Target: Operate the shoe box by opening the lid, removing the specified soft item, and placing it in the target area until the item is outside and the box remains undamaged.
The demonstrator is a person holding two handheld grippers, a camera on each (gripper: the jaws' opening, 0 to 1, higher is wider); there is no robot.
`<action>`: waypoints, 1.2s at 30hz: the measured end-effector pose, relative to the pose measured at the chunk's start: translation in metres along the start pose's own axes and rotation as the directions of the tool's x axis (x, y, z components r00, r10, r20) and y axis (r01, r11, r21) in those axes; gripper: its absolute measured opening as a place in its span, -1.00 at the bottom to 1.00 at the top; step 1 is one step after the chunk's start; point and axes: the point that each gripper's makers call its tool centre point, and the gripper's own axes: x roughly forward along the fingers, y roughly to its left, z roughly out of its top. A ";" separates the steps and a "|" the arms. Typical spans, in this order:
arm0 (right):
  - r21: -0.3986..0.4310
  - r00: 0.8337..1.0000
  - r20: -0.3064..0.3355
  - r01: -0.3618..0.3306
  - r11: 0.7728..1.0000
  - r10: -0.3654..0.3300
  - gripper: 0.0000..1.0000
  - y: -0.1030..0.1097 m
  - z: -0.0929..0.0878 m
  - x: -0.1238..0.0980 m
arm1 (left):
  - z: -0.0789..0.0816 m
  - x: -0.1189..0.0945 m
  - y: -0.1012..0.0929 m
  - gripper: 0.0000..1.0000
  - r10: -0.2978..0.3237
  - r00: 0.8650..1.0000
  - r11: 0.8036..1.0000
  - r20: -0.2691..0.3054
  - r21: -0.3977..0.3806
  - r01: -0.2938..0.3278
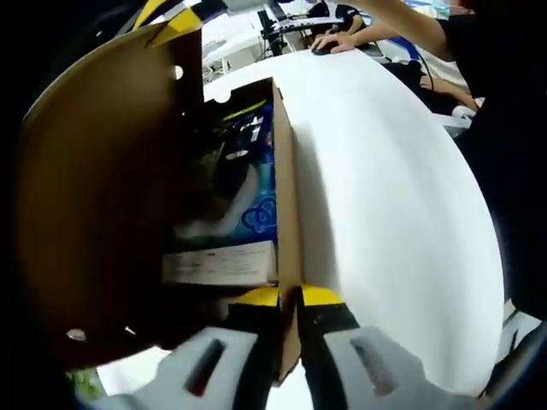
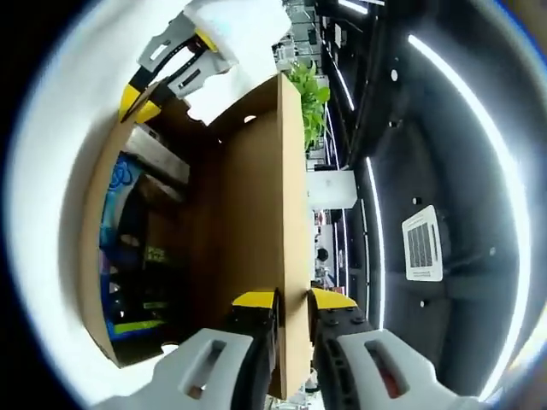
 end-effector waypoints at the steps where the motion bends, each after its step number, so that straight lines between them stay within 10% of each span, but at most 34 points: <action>1: -0.004 1.000 -0.002 0.004 1.000 -0.004 -0.78 -0.001 0.000 0.001 | 0.000 0.000 0.000 -0.89 0.000 1.000 1.000 0.001 0.003 0.000; 36: -0.002 0.992 0.000 -0.127 0.992 0.127 -0.85 -0.021 -0.012 0.034 | -0.001 0.009 0.006 -0.87 -0.005 1.000 1.000 -0.025 0.026 0.005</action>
